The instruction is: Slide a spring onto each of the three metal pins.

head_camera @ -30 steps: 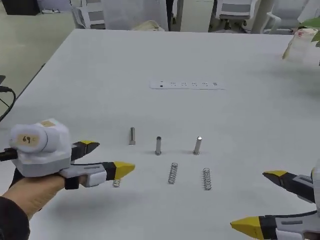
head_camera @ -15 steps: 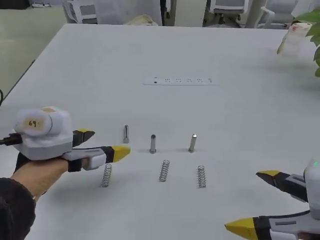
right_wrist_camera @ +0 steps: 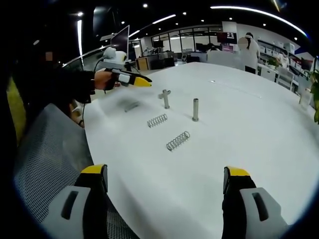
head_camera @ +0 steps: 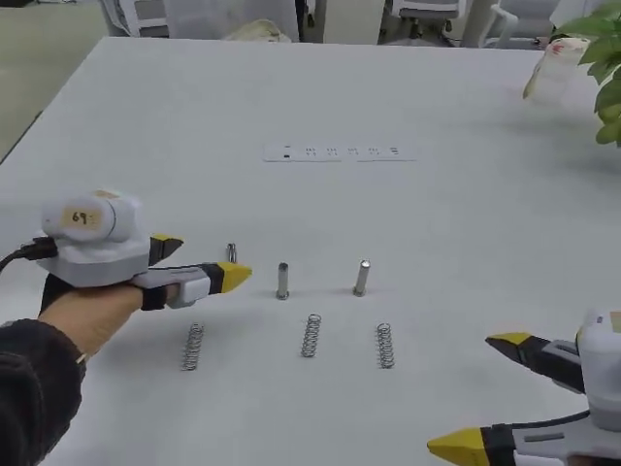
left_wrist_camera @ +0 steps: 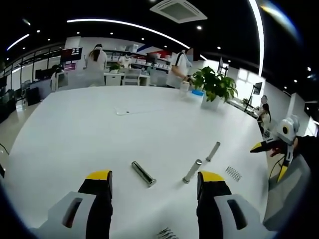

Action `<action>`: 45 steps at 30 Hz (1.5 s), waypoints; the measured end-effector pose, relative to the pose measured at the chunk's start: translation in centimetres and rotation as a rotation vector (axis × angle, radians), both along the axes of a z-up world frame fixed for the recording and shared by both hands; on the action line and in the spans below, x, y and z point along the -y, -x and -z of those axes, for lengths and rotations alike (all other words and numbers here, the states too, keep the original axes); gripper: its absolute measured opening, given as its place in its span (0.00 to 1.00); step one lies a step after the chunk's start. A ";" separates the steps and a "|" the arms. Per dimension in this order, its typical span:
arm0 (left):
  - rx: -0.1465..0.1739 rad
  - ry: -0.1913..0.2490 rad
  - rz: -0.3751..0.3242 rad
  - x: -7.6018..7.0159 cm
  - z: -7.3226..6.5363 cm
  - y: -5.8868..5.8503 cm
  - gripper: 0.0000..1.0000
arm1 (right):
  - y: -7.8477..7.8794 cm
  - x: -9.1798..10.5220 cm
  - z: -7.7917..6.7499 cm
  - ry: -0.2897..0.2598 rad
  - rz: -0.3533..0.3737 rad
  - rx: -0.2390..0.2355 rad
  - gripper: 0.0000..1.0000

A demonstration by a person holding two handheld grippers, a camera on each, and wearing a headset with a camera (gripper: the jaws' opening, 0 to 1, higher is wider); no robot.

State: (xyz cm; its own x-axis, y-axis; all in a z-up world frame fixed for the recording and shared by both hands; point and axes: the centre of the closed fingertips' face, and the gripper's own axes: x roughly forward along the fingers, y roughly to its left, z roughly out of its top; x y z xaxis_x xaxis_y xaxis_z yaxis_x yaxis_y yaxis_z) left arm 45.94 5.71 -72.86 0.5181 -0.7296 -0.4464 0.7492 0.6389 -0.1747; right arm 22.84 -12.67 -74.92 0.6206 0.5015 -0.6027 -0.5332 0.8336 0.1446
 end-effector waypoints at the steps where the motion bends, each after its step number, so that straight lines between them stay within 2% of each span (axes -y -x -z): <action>1: -0.001 -0.001 -0.004 0.2 0.1 -0.3 0.65 | 0.0 0.0 0.1 0.002 -0.001 -0.003 0.96; 9: 0.001 -0.029 -0.036 0.7 0.8 -2.1 0.62 | 0.1 -0.1 0.3 0.001 -0.003 -0.014 0.95; 14: -0.007 -0.048 -0.047 0.9 1.6 -2.7 0.60 | 0.2 -0.1 0.6 0.005 -0.004 -0.023 0.95; 17: -0.013 -0.049 -0.051 1.0 1.9 -2.9 0.59 | 0.3 0.0 0.6 0.007 -0.002 -0.025 0.95; 30: -0.028 -0.116 -0.081 1.4 4.1 -3.6 0.49 | 0.5 0.1 1.0 0.010 0.000 -0.039 0.94; 36: -0.032 -0.127 -0.088 1.7 4.5 -3.9 0.45 | 0.5 0.2 1.2 0.010 0.003 -0.044 0.94; 38: -0.025 -0.150 -0.106 1.5 4.8 -4.2 0.41 | 0.5 0.3 1.2 0.010 0.003 -0.045 0.94; 42: -0.026 -0.148 -0.098 2.0 4.6 -4.3 0.38 | 0.3 0.4 1.2 0.009 0.002 -0.048 0.94; 45: -0.022 -0.172 -0.100 2.2 4.9 -4.5 0.34 | 0.2 0.6 1.1 0.008 0.003 -0.049 0.94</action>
State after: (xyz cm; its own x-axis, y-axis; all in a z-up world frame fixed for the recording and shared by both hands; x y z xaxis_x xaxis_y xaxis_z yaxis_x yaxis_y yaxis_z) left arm 50.47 3.55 -77.73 0.5726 -0.5869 -0.5724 0.6779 0.7316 -0.0719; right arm 22.66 -13.24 -76.00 0.5916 0.4947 -0.6366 -0.5234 0.8362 0.1634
